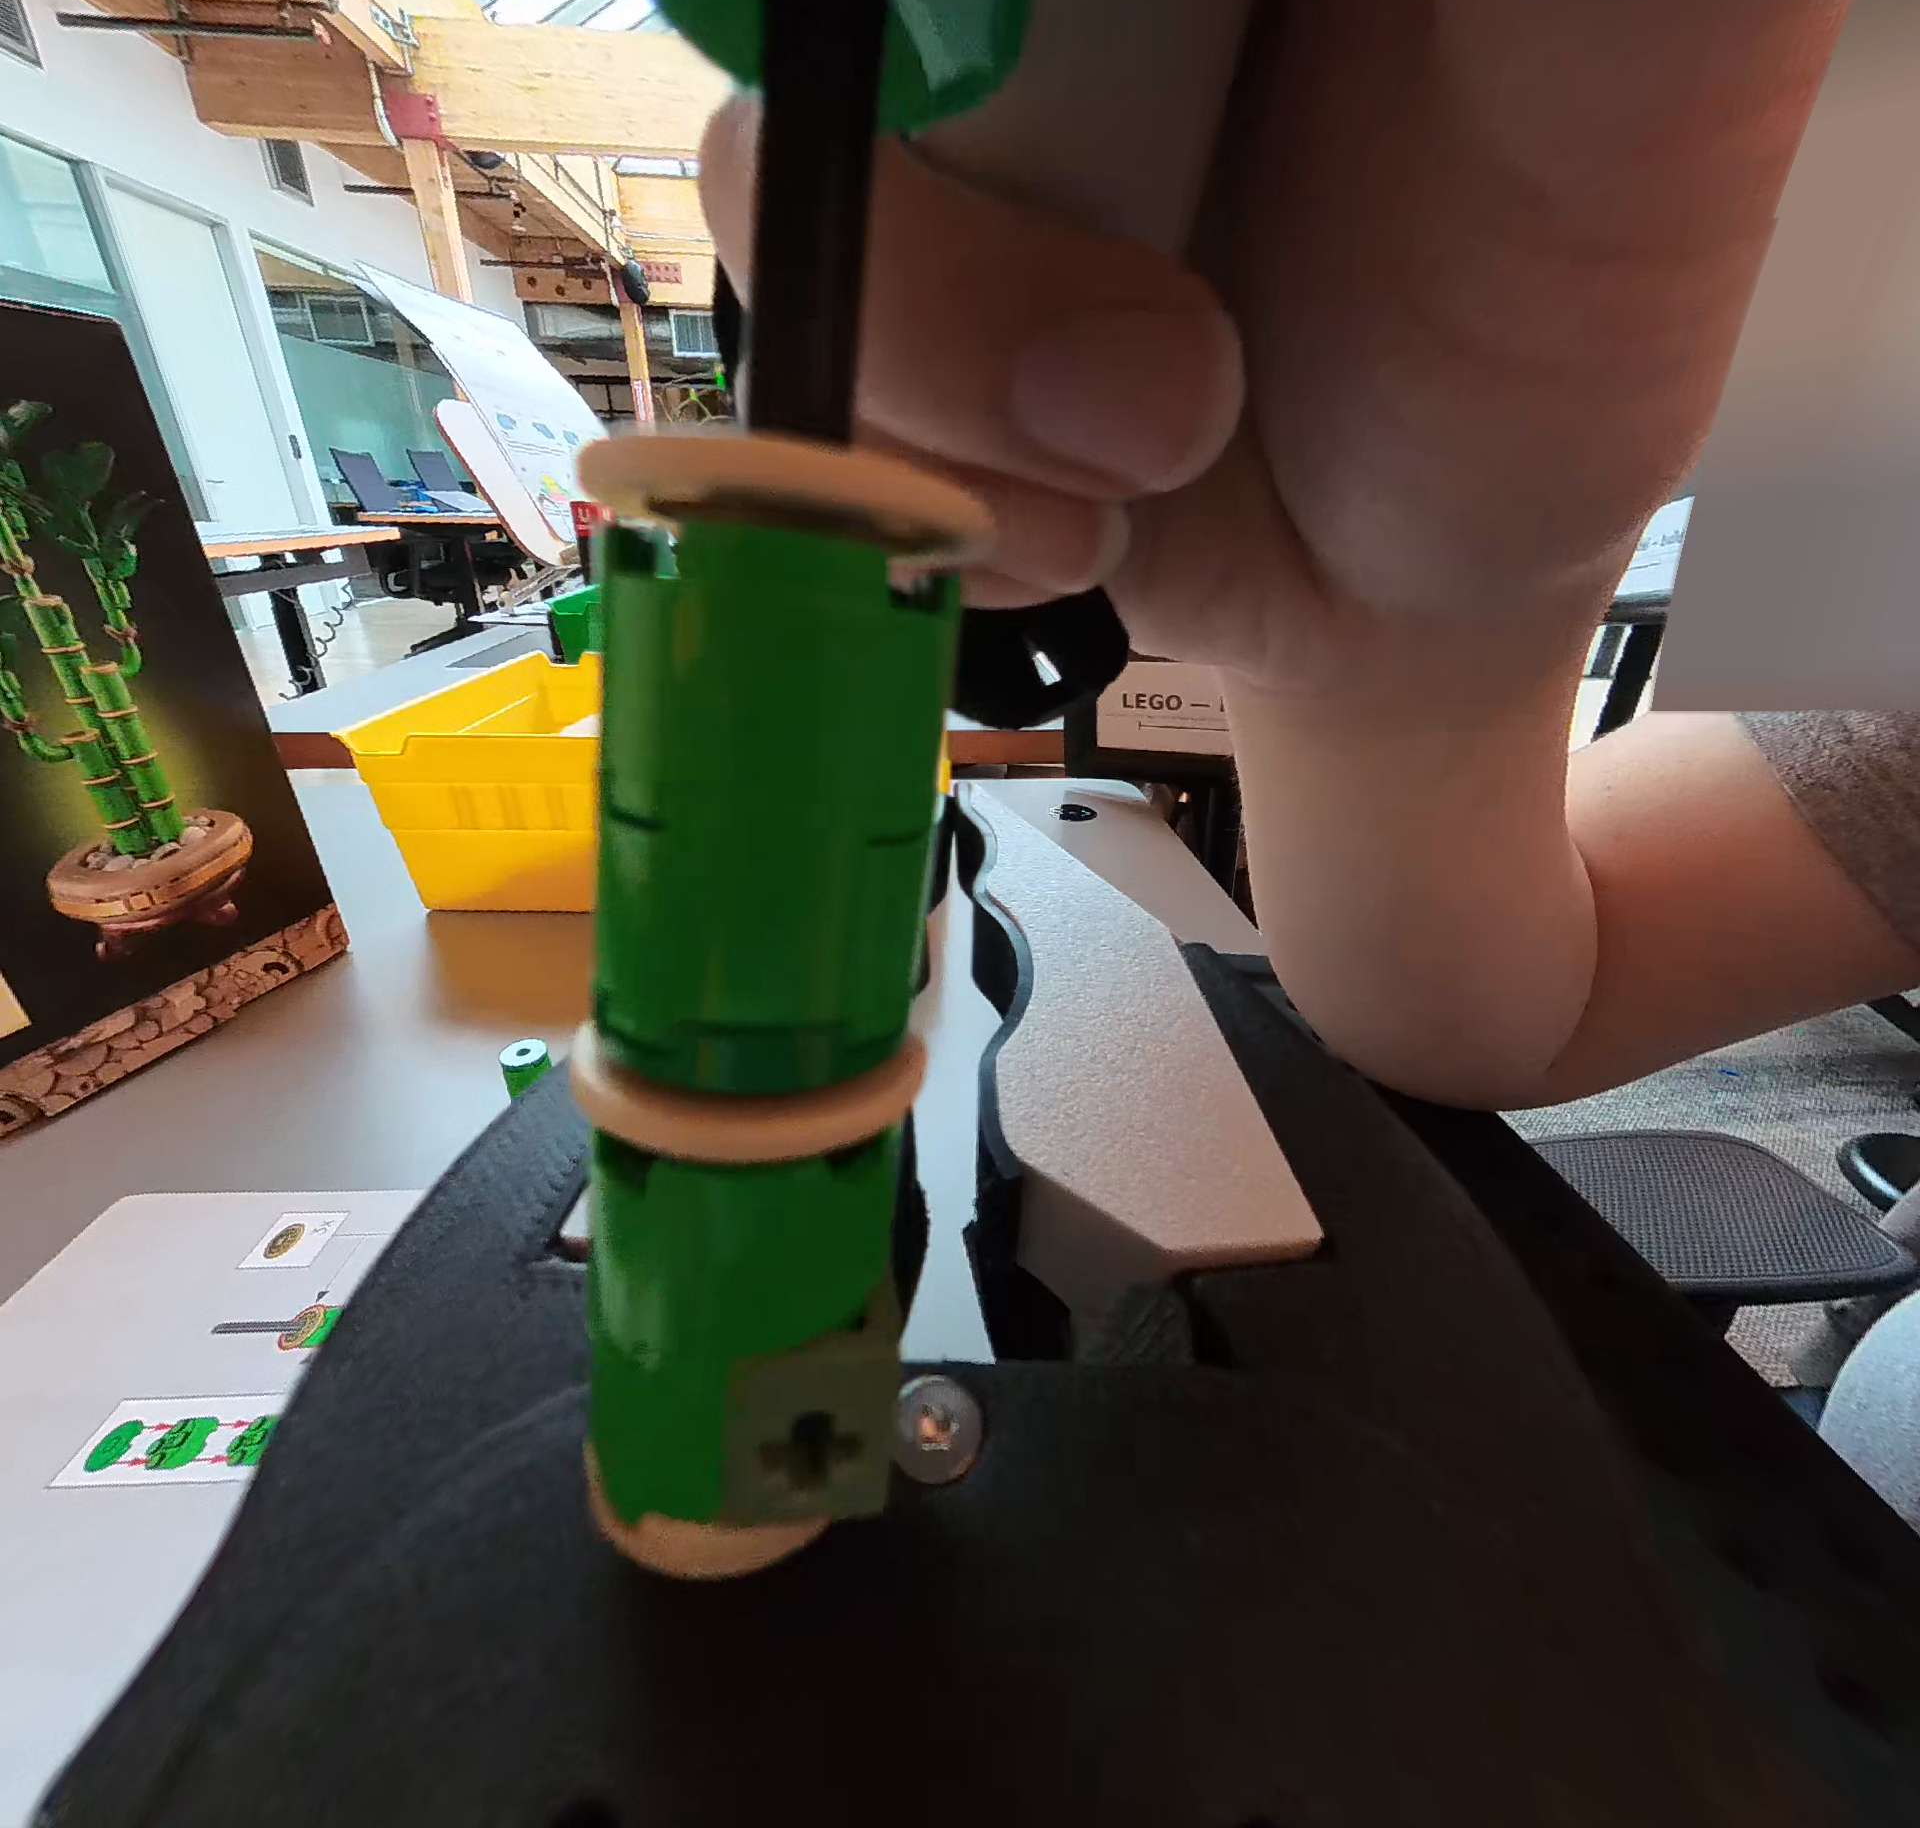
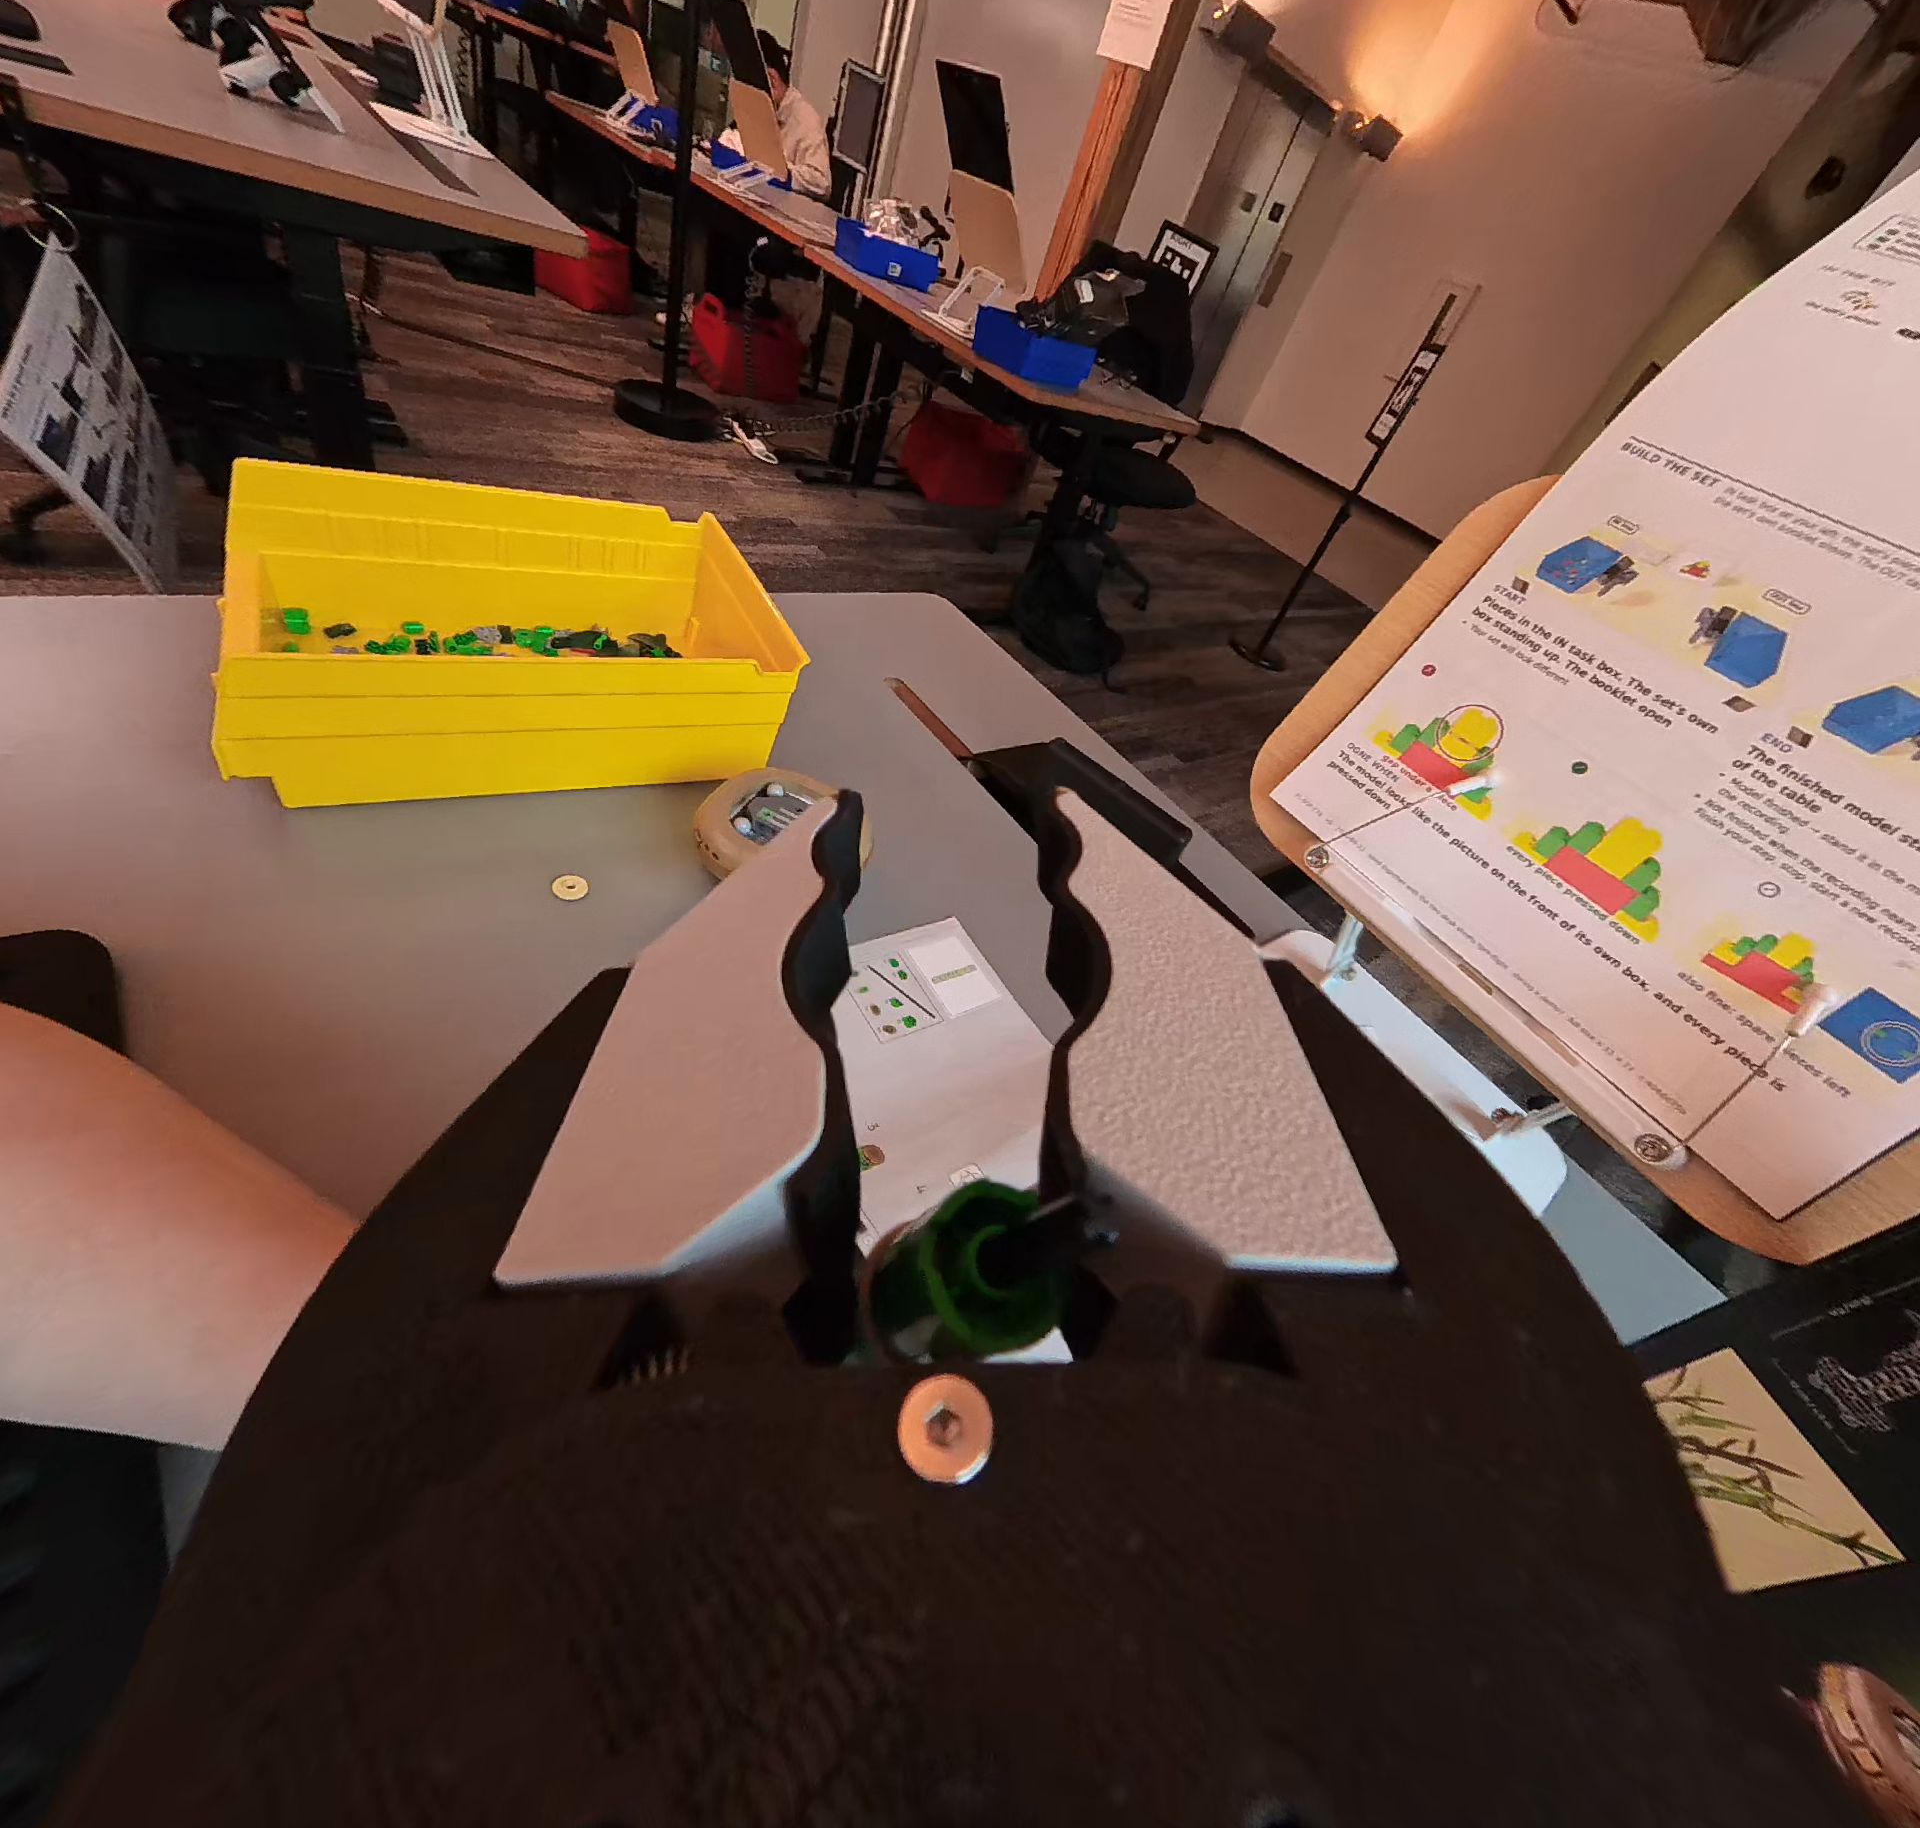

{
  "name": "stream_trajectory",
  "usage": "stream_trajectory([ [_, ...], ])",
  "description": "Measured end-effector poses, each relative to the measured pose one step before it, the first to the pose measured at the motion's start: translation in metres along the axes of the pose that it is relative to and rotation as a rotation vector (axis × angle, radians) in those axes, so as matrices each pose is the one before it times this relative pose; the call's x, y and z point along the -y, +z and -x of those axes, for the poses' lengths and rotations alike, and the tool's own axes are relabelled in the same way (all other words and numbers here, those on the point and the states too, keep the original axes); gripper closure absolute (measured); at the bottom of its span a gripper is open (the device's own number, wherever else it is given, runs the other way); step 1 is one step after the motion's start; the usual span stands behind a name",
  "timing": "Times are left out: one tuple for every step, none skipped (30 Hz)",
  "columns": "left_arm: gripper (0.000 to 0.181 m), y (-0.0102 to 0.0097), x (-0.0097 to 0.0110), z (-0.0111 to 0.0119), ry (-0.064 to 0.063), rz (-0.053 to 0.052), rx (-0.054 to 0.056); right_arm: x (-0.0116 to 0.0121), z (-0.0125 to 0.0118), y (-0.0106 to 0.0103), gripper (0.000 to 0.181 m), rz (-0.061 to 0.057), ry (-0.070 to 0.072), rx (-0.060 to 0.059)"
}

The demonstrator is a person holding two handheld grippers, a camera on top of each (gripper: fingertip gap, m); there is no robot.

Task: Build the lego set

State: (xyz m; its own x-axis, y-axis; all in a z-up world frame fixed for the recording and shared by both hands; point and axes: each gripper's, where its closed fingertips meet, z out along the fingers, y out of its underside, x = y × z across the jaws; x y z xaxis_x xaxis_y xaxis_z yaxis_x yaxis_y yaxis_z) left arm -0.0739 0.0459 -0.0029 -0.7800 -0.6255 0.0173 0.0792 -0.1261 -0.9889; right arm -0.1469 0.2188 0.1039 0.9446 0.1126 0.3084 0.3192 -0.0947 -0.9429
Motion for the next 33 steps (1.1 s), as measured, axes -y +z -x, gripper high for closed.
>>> stream_trajectory([
  [0.181,0.00061,-0.00065,-0.00077,-0.0011,0.0023,-0.0031,0.00054,0.00084,-0.00010,0.152,-0.0030,0.0076,0.0083],
  [0.181,0.00057,-0.00090,-0.00087,0.0002,0.0027,-0.0034,0.00009,0.00161,-0.00012,0.160,-0.0015,0.0086,0.0143],
  [0.181,0.00066,-0.00076,-0.00093,0.0008,0.0030,-0.0037,-0.00018,0.00324,-0.00010,0.172,-0.0008,0.0070,0.0264],
  [0.181,0.00039,-0.00036,-0.00061,0.0009,0.0020,-0.0027,0.00009,0.00141,0.00008,0.175,-0.0054,0.0068,0.0170],
  [0.181,0.00013,0.00012,-0.00032,0.0004,-0.0003,-0.0010,-0.00079,-0.00106,0.00029,0.177,0.0008,0.0082,0.0015],
  [0.181,-0.00016,-0.00001,0.00015,-0.0013,-0.0004,-0.0001,-0.00134,0.00025,0.00051,0.180,0.0061,0.0119,0.0123],
  [0.181,-0.00014,-0.00039,0.00045,-0.0030,0.0014,0.0001,-0.00102,0.00092,0.00030,0.181,0.0051,0.0124,0.0178],
  [0.181,-0.00029,-0.00032,0.00049,-0.0023,0.0018,0.0002,-0.00024,-0.00070,-0.00022,0.181,-0.0004,0.0140,0.0081],
  [0.181,-0.00019,-0.00025,0.00058,-0.0003,0.0019,0.0013,-0.00003,-0.00049,-0.00041,0.181,-0.0010,0.0174,0.0108],
  [0.181,-0.00029,-0.00014,0.00057,0.0009,0.0019,0.0017,-0.00054,0.00086,-0.00054,0.181,0.0044,0.0181,0.0193],
  [0.181,-0.00038,0.00023,0.00042,0.0005,0.0002,0.0006,0.00040,-0.00002,-0.00106,0.181,-0.0002,0.0194,0.0138],
  [0.181,-0.00031,0.00040,0.00029,-0.0009,-0.0010,-0.0007,0.00157,0.00064,-0.00144,0.181,-0.0077,0.0225,0.0170],
  [0.181,-0.00031,0.00034,0.00025,-0.0016,0.0001,-0.0012,0.00229,0.00192,-0.00160,0.181,-0.0108,0.0243,0.0239],
  [0.181,-0.00018,-0.00041,0.00016,-0.0021,0.0023,-0.0024,0.00198,0.00199,-0.00174,0.181,-0.0073,0.0196,0.0221],
  [0.181,-0.00009,-0.00092,0.00013,-0.0027,0.0044,-0.0036,0.00271,0.00088,-0.00192,0.181,-0.0114,0.0120,0.0107],
  [0.181,-0.00002,-0.00141,0.00009,-0.0027,0.0056,-0.0047,0.00285,0.00054,-0.00220,0.181,-0.0120,0.0035,0.0054],
  [0.181,-0.00017,-0.00251,0.00022,-0.0017,0.0091,-0.0061,0.00171,0.00037,-0.00193,0.181,-0.0034,-0.0002,0.0033],
  [0.181,-0.00053,-0.00445,0.00053,-0.0002,0.0181,-0.0118,0.00070,0.00024,-0.00198,0.181,0.0045,-0.0027,0.0018],
  [0.181,-0.00113,-0.00751,0.00081,0.0005,0.0323,-0.0209,0.00048,-0.00013,-0.00221,0.181,0.0058,-0.0045,0.0006],
  [0.178,-0.00233,-0.00932,0.00192,-0.0038,0.0427,-0.0219,0.00076,-0.00079,-0.00261,0.181,0.0037,-0.0029,-0.0024],
  [0.176,-0.00386,-0.00701,0.00352,-0.0133,0.0321,-0.0161,0.00129,-0.00125,-0.00326,0.181,0.0016,0.0007,-0.0023],
  [0.169,-0.00570,-0.00206,0.00381,-0.0219,0.0069,-0.0152,0.00163,-0.00114,-0.00358,0.181,-0.0010,0.0035,0.0012],
  [0.161,-0.00747,0.00236,0.00292,-0.0268,-0.0103,-0.0195,0.00221,-0.00130,-0.00412,0.181,-0.0041,0.0082,0.0044],
  [0.153,-0.00836,0.00498,0.00175,-0.0263,-0.0138,-0.0223,0.00257,-0.00190,-0.00450,0.181,-0.0065,0.0120,0.0027],
  [0.146,-0.00842,0.00594,0.00091,-0.0223,-0.0091,-0.0182,0.00302,-0.00225,-0.00497,0.181,-0.0100,0.0124,0.0019],
  [0.134,-0.00778,0.00595,-0.00057,-0.0174,-0.0020,-0.0164,0.00366,-0.00249,-0.00511,0.181,-0.0143,0.0107,0.0012],
  [0.123,-0.00675,0.00485,-0.00287,-0.0093,0.0058,-0.0202,0.00344,-0.00267,-0.00505,0.181,-0.0132,0.0102,0.0002],
  [0.119,-0.00578,0.00415,-0.00455,0.0011,0.0072,-0.0222,0.00300,-0.00298,-0.00441,0.181,-0.0116,0.0087,-0.0028],
  [0.118,-0.00420,0.00456,-0.00631,0.0073,0.0017,-0.0253,0.00266,-0.00335,-0.00365,0.181,-0.0132,0.0057,-0.0072],
  [0.117,-0.00263,0.00488,-0.00665,0.0093,0.0001,-0.0238,0.00193,-0.00288,-0.00253,0.181,-0.0104,0.0038,-0.0073],
  [0.117,-0.00135,0.00498,-0.00429,0.0109,-0.0005,-0.0081,0.00018,-0.00186,-0.00104,0.181,-0.0010,0.0027,-0.0037],
  [0.117,-0.00028,0.00562,-0.00176,0.0104,-0.0064,0.0061,-0.00113,-0.00099,0.00040,0.181,0.0048,-0.0001,-0.0017],
  [0.119,0.00055,0.00658,-0.00151,0.0053,-0.0160,0.0048,-0.00171,-0.00017,0.00163,0.181,0.0052,-0.0022,0.0012],
])
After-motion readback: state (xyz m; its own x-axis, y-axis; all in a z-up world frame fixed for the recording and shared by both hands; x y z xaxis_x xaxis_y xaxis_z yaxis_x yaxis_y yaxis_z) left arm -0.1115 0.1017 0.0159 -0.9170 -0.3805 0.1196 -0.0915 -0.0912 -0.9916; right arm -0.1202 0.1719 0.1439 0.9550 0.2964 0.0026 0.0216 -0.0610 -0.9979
